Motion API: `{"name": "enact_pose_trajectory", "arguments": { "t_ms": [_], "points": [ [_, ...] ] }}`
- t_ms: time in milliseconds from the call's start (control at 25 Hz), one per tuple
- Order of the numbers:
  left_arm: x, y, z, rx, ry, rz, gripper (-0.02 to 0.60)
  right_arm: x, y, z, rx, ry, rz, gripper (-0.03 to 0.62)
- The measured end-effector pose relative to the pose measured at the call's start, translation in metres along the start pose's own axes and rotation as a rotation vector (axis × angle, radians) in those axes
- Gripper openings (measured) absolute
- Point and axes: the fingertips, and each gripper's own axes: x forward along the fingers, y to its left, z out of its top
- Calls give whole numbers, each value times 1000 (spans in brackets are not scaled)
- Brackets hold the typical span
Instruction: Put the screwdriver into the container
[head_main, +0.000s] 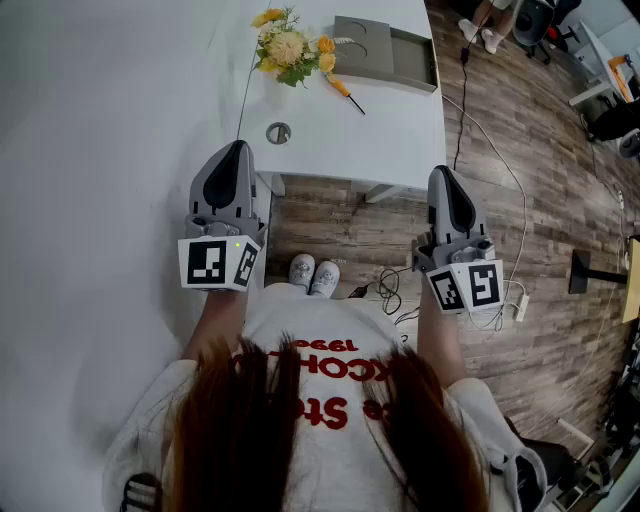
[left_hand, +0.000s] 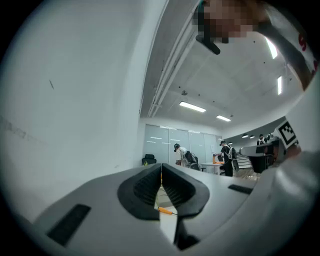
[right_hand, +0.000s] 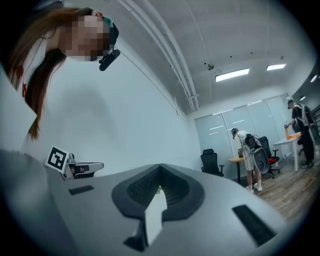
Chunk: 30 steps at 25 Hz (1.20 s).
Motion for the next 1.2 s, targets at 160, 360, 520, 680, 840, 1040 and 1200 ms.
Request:
{"name": "enact_pose_trajectory", "arguments": {
  "t_ms": [160,360,520,680,840,1040,1200],
  "points": [
    [-6,-3,0,10,2,12,11,-8,1,2,0,-8,6,5],
    [-12,-7,1,20,-3,33,11,-15,-6,2,18,-19,8,5],
    [-18,-9,0,26,-6,52,11,-19,-5,0,24,-26,33,5],
    [-19,-3,-2,33,3,76,11,-15,-7,-8,52,-10,48,5],
    [-6,7,-6,32,1,86,12,0,-11,-13,63,-3,55,5],
    [29,23,-4,19,-19,75,11,35,-15,-6,52,-9,63,5],
    [71,42,5,11,-55,57,11,76,-21,7,36,-22,66,5]
  ]
}}
